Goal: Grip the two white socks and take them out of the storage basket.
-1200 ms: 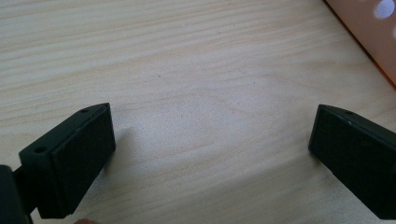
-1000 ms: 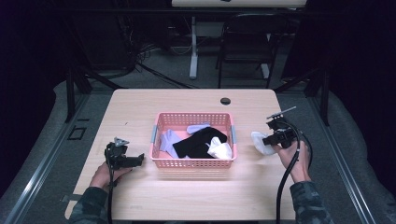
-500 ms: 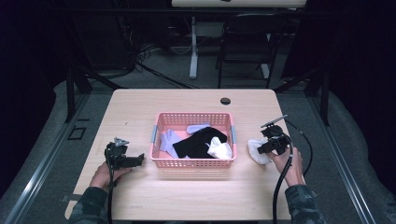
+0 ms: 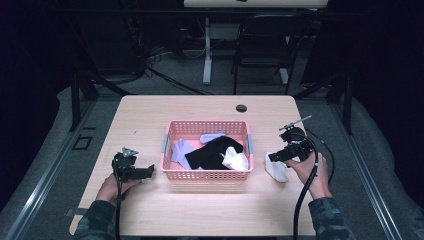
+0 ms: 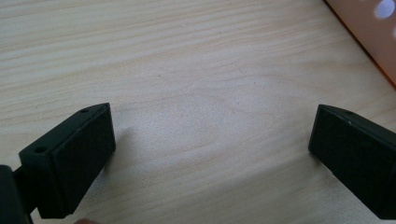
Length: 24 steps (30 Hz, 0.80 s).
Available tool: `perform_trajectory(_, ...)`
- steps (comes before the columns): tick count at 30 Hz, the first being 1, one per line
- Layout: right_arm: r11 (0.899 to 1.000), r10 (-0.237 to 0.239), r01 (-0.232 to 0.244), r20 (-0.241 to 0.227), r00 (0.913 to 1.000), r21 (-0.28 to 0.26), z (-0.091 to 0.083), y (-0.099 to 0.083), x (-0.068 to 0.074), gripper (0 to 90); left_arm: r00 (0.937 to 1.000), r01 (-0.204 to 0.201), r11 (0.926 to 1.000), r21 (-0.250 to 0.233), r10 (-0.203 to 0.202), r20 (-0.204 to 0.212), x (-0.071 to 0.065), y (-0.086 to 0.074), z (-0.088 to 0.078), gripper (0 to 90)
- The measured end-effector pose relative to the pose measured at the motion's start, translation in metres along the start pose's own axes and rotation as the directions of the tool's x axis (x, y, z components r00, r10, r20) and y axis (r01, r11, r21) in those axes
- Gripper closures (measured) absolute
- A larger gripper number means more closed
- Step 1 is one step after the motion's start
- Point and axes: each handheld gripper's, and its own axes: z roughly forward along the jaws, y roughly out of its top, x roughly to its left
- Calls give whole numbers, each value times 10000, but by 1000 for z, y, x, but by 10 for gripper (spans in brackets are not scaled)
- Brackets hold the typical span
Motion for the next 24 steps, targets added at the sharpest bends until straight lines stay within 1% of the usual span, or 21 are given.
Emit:
perform_trajectory(1,10000,-37,37,-3,10000,-56,-2,1,2,215,10000,-2,10000,2,2,0,0,0,0,2)
perform_trajectory(2,9997,-215,215,-28,9998,-121,-6,4,6,174,10000,1,10000,0,-1,0,0,0,0,2)
perform_trajectory(3,9995,-213,212,-67,9998,-217,-6,5,8,160,10000,-2,10000,1,2,1,0,0,0,2)
perform_trajectory(4,9990,-402,401,-37,9992,-177,-8,8,11,147,10000,1,10000,0,-1,0,0,0,0,1)
perform_trajectory(5,9988,-389,384,-155,9991,-302,-9,9,14,145,10000,1,10000,0,-1,2,0,0,0,2)
perform_trajectory(6,9981,-554,550,-100,9984,-288,-11,11,16,137,10000,-1,10000,1,1,1,0,0,0,1)
perform_trajectory(7,9977,-610,601,-263,9978,-303,-12,14,19,124,10000,3,10000,-1,-3,1,0,0,0,1)
perform_trajectory(8,9969,-733,726,-203,9971,-314,-13,16,21,114,10000,1,10000,0,-1,-2,0,0,0,1)
perform_trajectory(9,9962,-778,768,-233,9967,-418,-13,19,24,97,10000,0,10000,-1,0,-2,0,0,0,1)
perform_trajectory(11,9936,-1012,997,-274,9945,-529,-14,26,29,70,10000,-1,10000,-2,1,-2,0,0,0,1)
perform_trajectory(13,9912,-1219,1201,-308,9921,-549,-13,30,34,38,10000,4,10000,-3,-4,-1,0,0,0,1)
perform_trajectory(14,9894,-1342,1321,-332,9904,-605,-13,33,38,33,10000,2,10000,-1,-2,-1,0,0,0,1)
perform_trajectory(15,9891,-1355,1325,-446,9898,-648,-12,35,41,31,10000,1,10000,-2,-1,1,0,0,0,1)
perform_trajectory(16,9866,-1573,1550,-433,9866,-511,-12,37,44,28,10000,0,10000,-2,0,-2,0,0,0,1)
perform_trajectory(19,9838,-1713,1678,-551,9837,-636,-10,43,54,26,10000,-2,10000,1,2,2,0,0,0,1)
perform_trajectory(23,9771,-2103,2075,-624,9756,-481,-8,51,65,22,10000,0,10000,-1,0,-3,0,0,0,1)
perform_trajectory(24,9761,-2128,2091,-655,9749,-585,-6,52,68,22,10000,0,10000,0,0,-4,0,0,0,1)
